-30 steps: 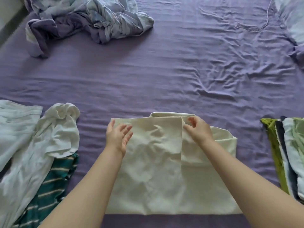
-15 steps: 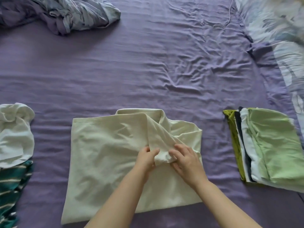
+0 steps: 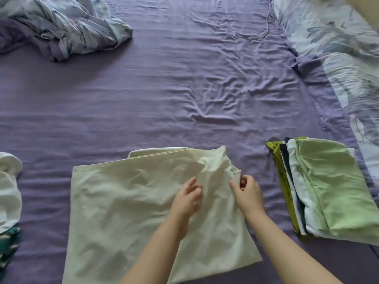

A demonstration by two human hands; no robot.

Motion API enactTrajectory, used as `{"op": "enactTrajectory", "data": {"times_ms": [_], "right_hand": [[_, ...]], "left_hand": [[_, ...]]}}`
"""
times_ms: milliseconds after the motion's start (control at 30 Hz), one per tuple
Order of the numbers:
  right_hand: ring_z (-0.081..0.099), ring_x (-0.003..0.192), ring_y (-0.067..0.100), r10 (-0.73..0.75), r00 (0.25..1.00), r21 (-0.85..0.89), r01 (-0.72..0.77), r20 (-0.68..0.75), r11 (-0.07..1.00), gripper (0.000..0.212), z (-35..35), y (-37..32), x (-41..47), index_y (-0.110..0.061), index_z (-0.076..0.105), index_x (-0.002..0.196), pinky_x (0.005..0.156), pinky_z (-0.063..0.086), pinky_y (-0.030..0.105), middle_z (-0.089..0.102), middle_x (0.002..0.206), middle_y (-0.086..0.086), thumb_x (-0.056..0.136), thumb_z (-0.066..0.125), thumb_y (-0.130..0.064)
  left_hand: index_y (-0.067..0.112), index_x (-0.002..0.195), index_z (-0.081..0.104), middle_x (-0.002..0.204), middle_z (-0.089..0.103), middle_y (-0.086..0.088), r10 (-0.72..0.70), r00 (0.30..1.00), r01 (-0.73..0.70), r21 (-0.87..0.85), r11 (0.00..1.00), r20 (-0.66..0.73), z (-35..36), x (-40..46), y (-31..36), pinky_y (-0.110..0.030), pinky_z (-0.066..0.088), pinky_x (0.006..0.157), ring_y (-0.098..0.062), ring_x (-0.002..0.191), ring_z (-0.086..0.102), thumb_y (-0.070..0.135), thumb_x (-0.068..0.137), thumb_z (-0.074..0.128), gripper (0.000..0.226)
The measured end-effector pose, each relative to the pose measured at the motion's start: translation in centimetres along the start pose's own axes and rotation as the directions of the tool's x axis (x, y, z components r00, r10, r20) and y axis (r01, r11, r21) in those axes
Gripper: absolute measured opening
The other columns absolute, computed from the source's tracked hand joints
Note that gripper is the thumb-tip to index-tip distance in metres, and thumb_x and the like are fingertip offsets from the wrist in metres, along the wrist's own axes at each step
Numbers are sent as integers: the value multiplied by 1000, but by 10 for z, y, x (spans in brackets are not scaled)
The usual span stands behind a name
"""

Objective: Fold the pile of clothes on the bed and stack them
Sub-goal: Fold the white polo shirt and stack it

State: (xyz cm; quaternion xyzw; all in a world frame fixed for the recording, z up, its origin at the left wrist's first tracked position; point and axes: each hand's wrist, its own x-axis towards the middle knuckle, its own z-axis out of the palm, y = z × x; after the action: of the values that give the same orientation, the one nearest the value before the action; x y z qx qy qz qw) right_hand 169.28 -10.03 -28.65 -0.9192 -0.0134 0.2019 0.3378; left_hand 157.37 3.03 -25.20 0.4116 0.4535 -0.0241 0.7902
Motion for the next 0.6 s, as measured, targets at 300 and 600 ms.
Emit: {"op": "enactTrajectory", "data": {"times_ms": [300,600], "right_hand": [[58,96,-3,-134,909,112,98,394,989,48,-16,-8,-59,-38,42,124,77,43,17,59,115,-18,86,62,-17],[59,104,-7,-379,769,351,214,515,912,86,61,-113,-127,-47,19,141,82,45,10,53,123,-20,75,57,-6]], "left_hand": [[25,133,47,116,62,3,-41,999,41,22,999,1,-26,-34,-29,-36,48,87,-16,101,59,20,99,49,35],[33,109,60,98,72,17,148,988,-139,-148,979,50,-85,-65,28,-14,53,64,2,89,68,57,81,45,40]]}}
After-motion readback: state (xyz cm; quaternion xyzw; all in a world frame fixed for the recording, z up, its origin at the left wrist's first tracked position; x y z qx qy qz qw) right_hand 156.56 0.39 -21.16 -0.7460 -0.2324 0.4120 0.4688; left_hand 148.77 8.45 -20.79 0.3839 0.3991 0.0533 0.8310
